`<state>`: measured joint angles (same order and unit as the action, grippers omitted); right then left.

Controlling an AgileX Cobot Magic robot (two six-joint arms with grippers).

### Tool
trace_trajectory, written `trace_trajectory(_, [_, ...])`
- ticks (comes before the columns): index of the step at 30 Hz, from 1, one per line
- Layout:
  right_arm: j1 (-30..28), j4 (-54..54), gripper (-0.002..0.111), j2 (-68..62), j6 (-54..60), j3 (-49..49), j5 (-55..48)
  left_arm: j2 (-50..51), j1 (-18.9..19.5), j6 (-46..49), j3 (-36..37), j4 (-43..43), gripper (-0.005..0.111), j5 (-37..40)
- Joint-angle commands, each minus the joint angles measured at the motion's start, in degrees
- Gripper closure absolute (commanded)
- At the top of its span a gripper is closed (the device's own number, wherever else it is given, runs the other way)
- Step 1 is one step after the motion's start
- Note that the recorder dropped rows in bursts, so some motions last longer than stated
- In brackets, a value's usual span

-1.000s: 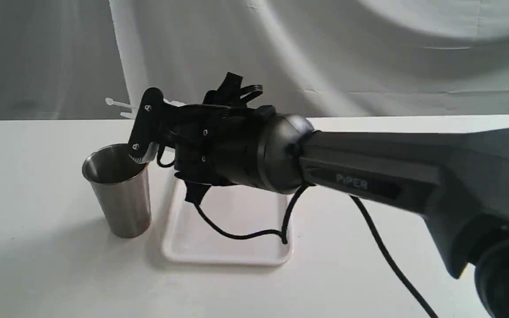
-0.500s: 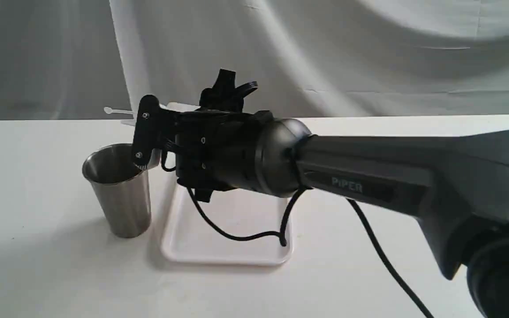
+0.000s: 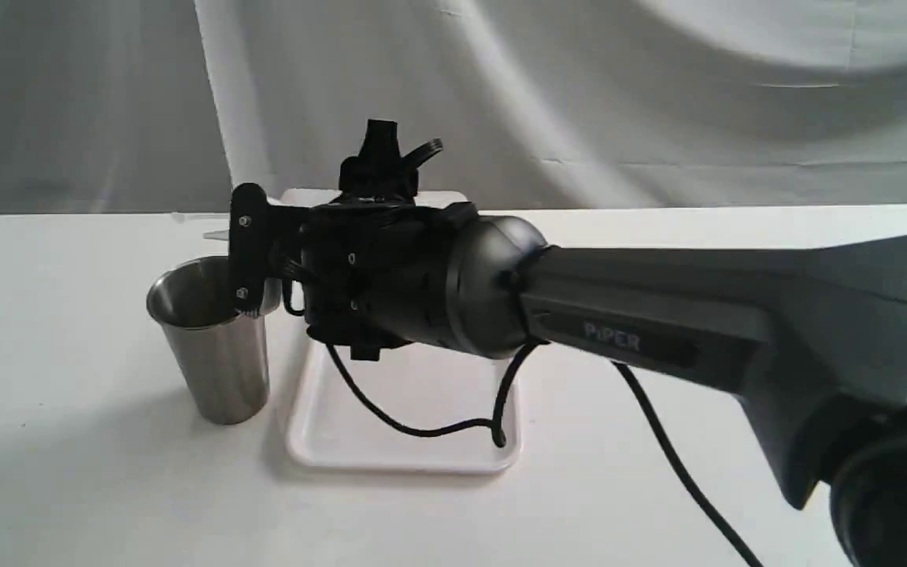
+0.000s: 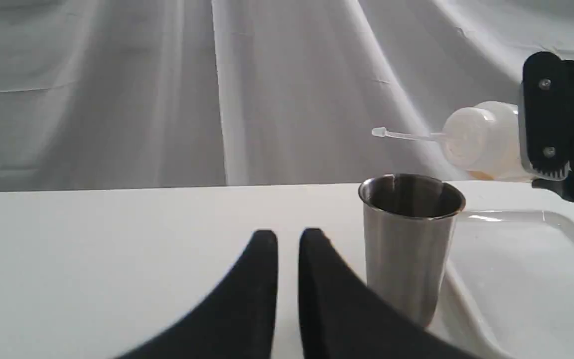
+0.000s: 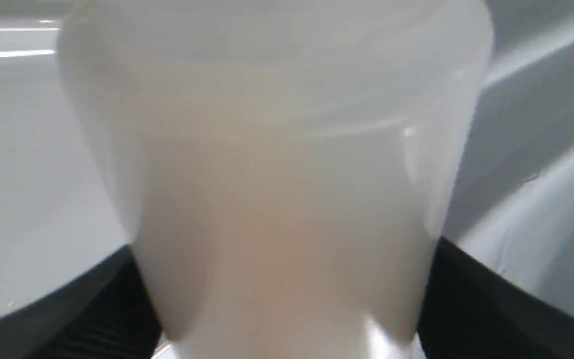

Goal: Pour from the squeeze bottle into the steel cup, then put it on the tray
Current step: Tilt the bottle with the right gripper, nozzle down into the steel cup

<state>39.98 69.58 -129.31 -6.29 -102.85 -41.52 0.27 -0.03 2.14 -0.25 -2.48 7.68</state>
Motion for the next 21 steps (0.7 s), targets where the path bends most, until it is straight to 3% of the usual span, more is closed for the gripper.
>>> trace_trajectory(1, [0.2,2.8,0.062,1.0,0.9,-0.4,-0.6,-0.3,0.0,-0.1,0.3,-0.2,0.098,-0.1])
trace_trajectory(21, [1.4,10.2,0.062,1.0,4.6,-0.4,-4.4,-0.3,0.0,-0.2,0.3,-0.2,0.098,-0.1])
